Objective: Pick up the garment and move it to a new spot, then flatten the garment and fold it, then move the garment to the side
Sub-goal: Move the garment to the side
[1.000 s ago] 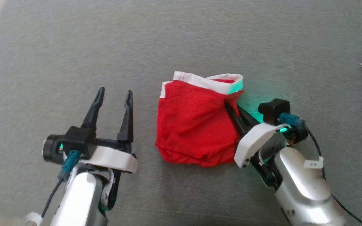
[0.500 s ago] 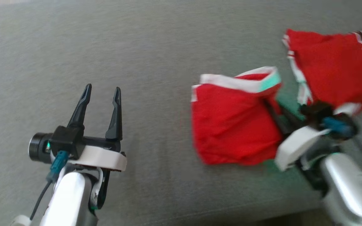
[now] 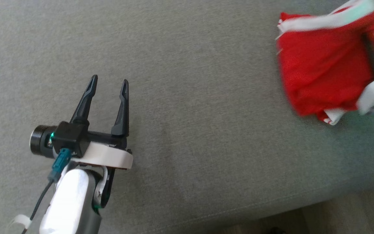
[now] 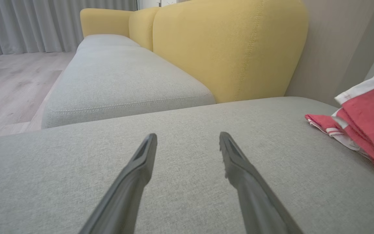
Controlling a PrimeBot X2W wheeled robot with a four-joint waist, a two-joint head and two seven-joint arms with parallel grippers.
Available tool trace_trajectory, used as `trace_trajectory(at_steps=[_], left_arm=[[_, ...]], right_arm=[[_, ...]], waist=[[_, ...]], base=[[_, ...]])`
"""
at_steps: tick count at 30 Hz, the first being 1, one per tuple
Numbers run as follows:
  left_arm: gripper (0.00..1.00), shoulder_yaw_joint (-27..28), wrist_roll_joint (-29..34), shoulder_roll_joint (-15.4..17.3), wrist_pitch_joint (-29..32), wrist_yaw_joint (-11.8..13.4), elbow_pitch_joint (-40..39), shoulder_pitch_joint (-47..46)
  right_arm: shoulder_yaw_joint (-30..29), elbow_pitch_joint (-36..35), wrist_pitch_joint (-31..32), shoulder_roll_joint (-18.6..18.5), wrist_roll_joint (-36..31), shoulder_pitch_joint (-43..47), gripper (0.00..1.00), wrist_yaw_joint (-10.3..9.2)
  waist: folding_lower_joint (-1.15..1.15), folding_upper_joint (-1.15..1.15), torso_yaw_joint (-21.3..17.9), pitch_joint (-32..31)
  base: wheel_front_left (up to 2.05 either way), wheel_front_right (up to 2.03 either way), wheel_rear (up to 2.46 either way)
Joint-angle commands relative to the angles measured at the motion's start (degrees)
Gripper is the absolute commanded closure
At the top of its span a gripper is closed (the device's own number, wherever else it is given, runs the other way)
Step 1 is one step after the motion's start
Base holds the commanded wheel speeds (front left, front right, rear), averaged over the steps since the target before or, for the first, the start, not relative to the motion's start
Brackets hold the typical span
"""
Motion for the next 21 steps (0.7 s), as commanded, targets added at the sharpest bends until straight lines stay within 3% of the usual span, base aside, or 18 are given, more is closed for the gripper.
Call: trace_trajectory(at_steps=[1, 8, 21], left_arm=[[0.0, 1.7, 0.5, 0.6, -0.3, -0.3, -1.9, -1.8], [0.0, 2.1, 0.4, 0.5, -0.3, -0.1, -2.3, -2.9], [0.0, 2.2, 0.5, -0.1, -0.3, -0.8, -2.7, -5.9]], right_arm=[[-1.2, -0.1, 0.1, -2.4, -0.5, -1.3, 1.0, 0.37], [-7.5, 8.2, 0.5, -3.3, -3.5, -6.9, 1.0, 0.37], [-17.6, 22.7, -5.4, 0.9, -16.3, -13.9, 1.0, 0.37]], waist=[[0.0, 0.0, 0.8, 0.6], [0.0, 0.0, 3.5, 3.4], [0.0, 0.0, 6.5, 7.9]], base=[[0.0, 0.0, 0.0], [0.0, 0.0, 0.0], [0.0, 0.0, 0.0]])
